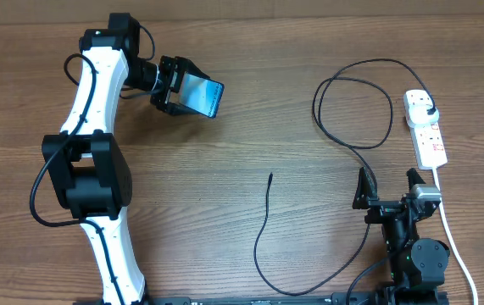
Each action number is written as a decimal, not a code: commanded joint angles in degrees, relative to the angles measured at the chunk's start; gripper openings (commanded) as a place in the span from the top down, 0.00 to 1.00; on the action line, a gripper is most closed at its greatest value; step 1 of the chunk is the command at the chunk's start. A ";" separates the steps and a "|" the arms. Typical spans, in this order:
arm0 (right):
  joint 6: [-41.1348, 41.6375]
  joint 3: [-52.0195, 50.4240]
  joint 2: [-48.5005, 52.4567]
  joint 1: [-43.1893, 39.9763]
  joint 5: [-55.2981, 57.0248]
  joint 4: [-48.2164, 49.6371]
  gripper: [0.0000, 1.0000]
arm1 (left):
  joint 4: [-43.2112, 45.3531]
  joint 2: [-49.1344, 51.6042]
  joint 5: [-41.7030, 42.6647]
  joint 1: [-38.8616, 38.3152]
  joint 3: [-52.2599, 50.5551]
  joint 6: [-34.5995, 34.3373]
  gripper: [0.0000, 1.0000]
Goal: Plug charger to phone and switch on socket
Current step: 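Lift the phone with the left gripper and tilt it upright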
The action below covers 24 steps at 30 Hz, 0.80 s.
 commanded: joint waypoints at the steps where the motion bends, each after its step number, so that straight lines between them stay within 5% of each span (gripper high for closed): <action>1: -0.24 -0.35 -0.11 0.22 0.35 0.31 0.00 | -2.45 -0.70 9.62 0.26 1.77 2.89 0.96; 8: -0.24 -0.35 -0.11 0.22 0.35 0.31 0.00 | -5.38 -0.72 17.46 0.24 1.77 3.87 0.96; 24: -0.24 -0.35 -0.11 0.22 0.35 0.31 0.00 | -5.38 -0.72 17.42 0.13 1.77 3.87 0.96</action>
